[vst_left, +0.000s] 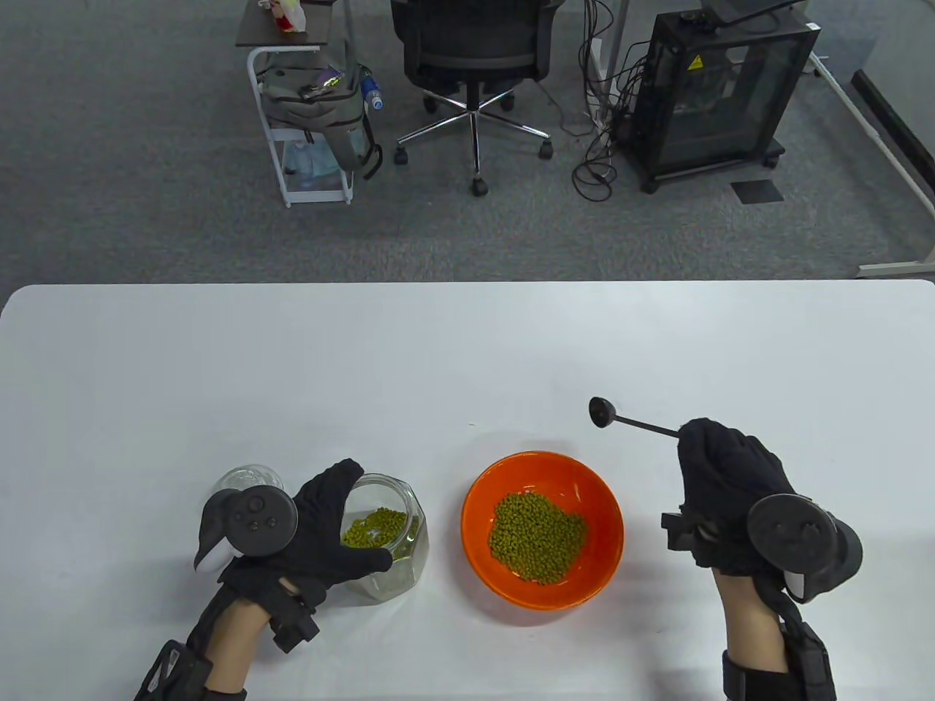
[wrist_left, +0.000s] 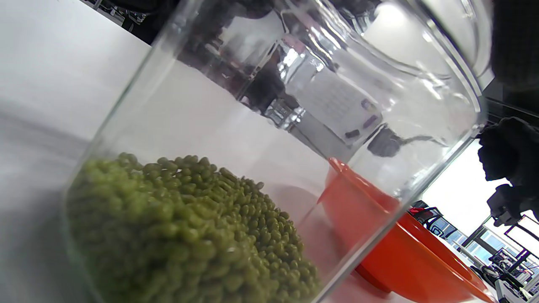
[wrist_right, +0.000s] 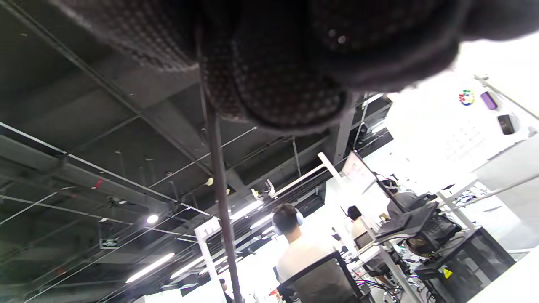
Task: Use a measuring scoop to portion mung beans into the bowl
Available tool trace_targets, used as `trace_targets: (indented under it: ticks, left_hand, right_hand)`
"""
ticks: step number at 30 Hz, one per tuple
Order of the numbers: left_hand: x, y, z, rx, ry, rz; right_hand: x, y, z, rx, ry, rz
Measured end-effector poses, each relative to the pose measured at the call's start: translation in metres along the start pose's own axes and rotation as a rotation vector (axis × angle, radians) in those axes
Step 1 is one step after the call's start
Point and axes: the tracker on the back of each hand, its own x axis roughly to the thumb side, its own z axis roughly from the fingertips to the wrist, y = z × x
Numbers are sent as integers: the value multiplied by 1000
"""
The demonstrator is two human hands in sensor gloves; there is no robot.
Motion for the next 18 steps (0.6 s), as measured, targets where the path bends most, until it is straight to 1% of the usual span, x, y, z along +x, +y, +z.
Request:
trace_targets:
  ticks: [2, 6, 8, 11, 14, 16, 17, 18]
  left_hand:
    - [0, 0, 0, 0, -1, 1]
    - [0, 0, 0, -1, -1, 1]
    - [0, 0, 0, -1, -1, 1]
    - [0, 0, 0, -1, -2, 1]
    - [0, 0, 0, -2, -2, 1]
    - [0, 0, 0, -3, -2, 1]
    - [0, 0, 0, -3, -2, 2]
    - [0, 0, 0, -2, -2, 2]
  right_hand:
    - [-11, 5, -2, -1, 39, 21]
    - [-30, 20, -3, 19, 96, 130]
    - [-39, 27, -1, 25, 129, 138]
    - [-47, 34, 3, 42, 139, 149]
    - [-51, 41, 6, 97, 108, 215]
    - [-53, 45, 8, 168, 125, 226]
    - [-53, 46, 8, 186, 136, 224]
    - [-54, 48, 8, 234, 153, 227]
